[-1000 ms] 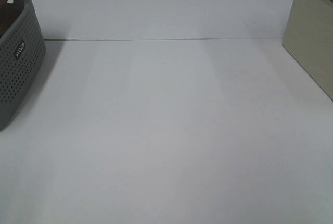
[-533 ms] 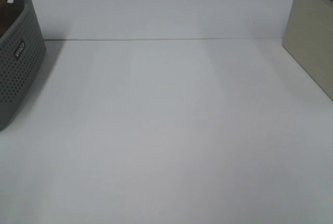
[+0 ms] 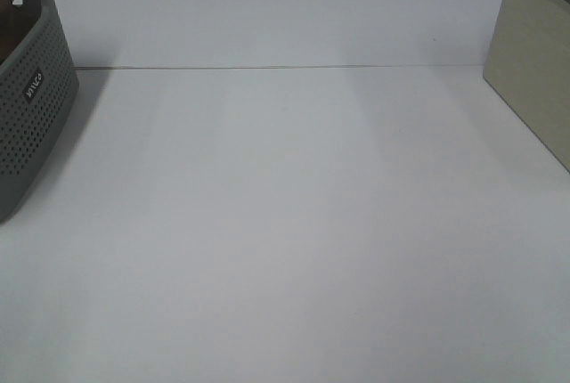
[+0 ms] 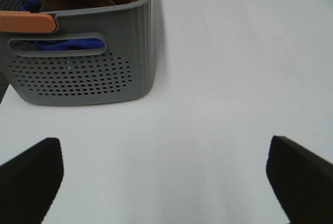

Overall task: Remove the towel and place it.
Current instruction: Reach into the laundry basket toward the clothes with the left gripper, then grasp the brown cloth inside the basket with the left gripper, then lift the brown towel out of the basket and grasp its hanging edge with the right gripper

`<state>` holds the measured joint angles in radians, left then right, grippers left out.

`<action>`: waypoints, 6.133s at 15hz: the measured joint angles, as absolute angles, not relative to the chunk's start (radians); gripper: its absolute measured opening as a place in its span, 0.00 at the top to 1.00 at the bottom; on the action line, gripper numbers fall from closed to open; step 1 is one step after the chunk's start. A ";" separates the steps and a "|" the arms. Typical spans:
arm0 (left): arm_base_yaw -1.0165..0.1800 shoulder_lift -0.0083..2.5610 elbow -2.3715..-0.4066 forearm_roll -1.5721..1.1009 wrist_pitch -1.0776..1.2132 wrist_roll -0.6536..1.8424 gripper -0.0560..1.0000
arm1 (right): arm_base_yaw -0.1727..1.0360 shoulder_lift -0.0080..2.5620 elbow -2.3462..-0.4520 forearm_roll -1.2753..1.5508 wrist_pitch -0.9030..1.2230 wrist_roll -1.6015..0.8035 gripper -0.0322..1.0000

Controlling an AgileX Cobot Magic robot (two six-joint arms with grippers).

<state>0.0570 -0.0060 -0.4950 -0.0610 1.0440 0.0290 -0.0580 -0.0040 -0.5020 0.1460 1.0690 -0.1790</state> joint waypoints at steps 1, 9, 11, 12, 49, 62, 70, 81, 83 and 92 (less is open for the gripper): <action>0.057 -0.006 -0.495 -0.061 1.044 0.029 0.01 | -0.050 -0.004 -0.502 0.147 1.069 -0.179 0.24; 0.057 0.050 -0.536 -0.105 1.122 0.214 0.01 | -0.048 -0.004 -0.502 0.149 1.069 -0.179 0.24; 0.057 0.176 -0.601 -0.109 1.191 0.328 0.01 | -0.048 -0.004 -0.502 0.149 1.069 -0.179 0.24; 0.057 0.259 -0.641 -0.109 1.194 0.377 0.01 | -0.048 -0.004 -0.502 0.149 1.069 -0.179 0.24; 0.147 2.210 -1.885 0.360 1.082 0.958 0.59 | -0.048 -0.004 -0.502 0.149 1.069 -0.179 0.24; 0.150 2.182 -1.905 0.382 1.132 0.908 0.95 | -0.048 -0.004 -0.502 0.149 1.069 -0.179 0.24; 0.044 1.968 -1.968 0.376 1.210 0.779 0.95 | -0.048 -0.004 -0.502 0.149 1.069 -0.179 0.24; -0.250 1.695 -2.048 0.391 1.216 0.670 0.95 | -0.048 0.146 -0.516 0.271 0.973 -0.250 0.24; -0.319 1.652 -2.048 0.392 1.216 0.665 0.95 | -0.048 0.249 -0.516 0.451 0.857 -0.429 0.24; -0.689 1.598 -2.048 0.440 1.215 0.664 0.95 | -0.048 0.956 -0.535 1.437 0.891 -1.709 0.24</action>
<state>-0.6890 1.5980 -2.0480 0.4400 1.2150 0.6640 -0.0480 0.9560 -0.5350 1.4370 0.8910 -1.7090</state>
